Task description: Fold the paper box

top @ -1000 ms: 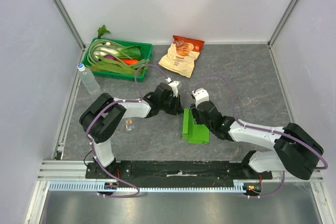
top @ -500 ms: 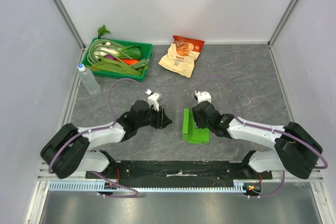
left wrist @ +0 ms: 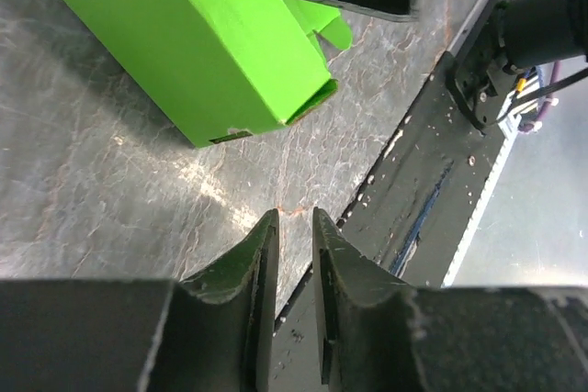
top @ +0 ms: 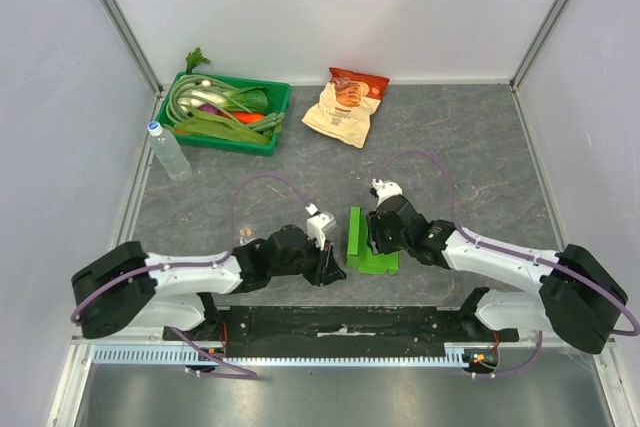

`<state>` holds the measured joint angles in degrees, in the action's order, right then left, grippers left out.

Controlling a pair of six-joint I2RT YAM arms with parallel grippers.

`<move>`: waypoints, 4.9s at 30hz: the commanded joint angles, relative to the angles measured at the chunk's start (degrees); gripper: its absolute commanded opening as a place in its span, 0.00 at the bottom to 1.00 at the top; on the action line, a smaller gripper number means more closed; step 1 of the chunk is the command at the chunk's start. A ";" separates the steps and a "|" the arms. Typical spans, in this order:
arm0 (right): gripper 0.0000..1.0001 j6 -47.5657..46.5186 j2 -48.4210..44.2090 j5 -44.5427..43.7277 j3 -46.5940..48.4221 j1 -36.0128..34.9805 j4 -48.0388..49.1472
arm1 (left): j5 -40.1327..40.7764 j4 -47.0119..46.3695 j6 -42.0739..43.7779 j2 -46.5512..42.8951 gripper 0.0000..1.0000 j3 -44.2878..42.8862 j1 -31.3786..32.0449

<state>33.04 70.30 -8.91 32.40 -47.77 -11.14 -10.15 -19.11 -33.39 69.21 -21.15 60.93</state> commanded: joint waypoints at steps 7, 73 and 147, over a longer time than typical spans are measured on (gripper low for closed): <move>0.47 2.47 -5.97 0.90 -2.08 -0.39 0.94 | 8.03 -2.25 -9.24 13.05 0.23 -7.85 1.30; 0.37 -17.57 9.85 -0.86 -13.24 13.05 56.66 | 43.02 -9.63 -1.94 22.10 0.44 -12.95 3.94; 0.40 -10.98 33.49 22.69 29.91 11.73 1.90 | 32.12 -52.51 41.03 38.45 0.02 -9.00 -6.87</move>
<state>20.58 102.83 7.70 64.07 -34.22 -11.46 21.37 -68.60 2.22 106.37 -27.92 54.17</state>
